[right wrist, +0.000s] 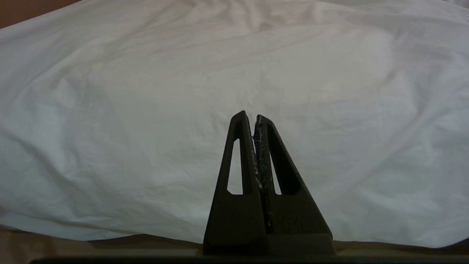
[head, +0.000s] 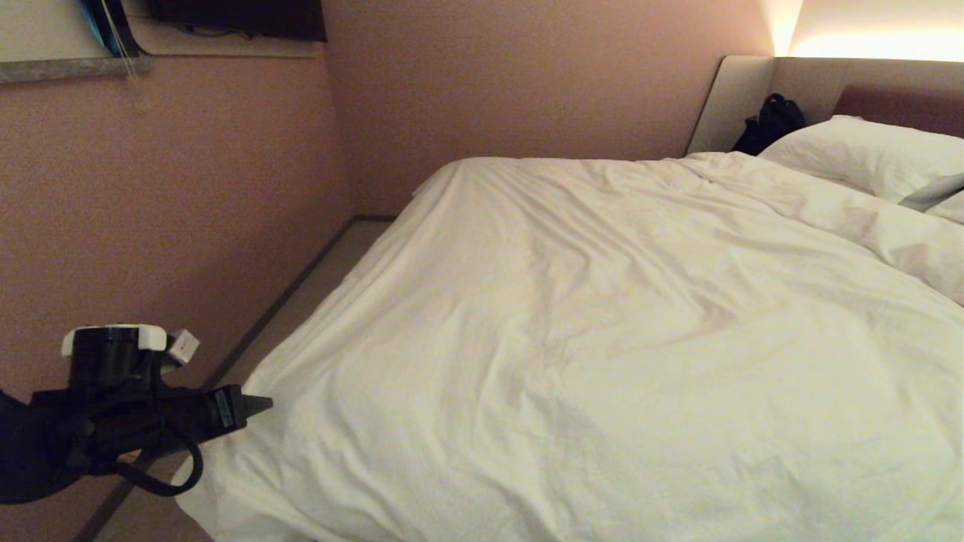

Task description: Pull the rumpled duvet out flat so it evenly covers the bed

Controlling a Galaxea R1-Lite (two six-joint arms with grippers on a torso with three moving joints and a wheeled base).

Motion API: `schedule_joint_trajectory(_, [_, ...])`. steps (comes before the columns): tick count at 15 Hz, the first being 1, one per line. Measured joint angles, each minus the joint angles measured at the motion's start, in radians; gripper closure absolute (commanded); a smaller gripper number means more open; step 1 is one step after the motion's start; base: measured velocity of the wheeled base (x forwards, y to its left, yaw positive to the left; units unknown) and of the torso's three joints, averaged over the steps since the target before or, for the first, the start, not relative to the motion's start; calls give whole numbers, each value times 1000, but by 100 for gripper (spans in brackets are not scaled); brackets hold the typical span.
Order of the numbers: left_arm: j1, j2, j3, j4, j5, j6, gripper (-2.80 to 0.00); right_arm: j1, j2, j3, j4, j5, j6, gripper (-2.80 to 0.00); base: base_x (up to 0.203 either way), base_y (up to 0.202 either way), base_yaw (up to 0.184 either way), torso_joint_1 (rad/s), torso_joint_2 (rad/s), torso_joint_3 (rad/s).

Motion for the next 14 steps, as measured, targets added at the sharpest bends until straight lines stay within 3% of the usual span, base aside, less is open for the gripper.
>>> schedule_joint_trajectory(3, [-22,-140,19,58,-5,0,-280,0,0,0,0,0,0,0,0,0,0,0,0,0])
schedule_joint_trajectory(13, [-30,-706,-127,510,-53,-58,-280,0,0,0,0,0,0,0,0,0,0,0,0,0])
schedule_joint_trajectory(14, [-30,-746,-134,542,-54,-58,0,0,0,0,0,0,0,0,0,0,0,0,0,0])
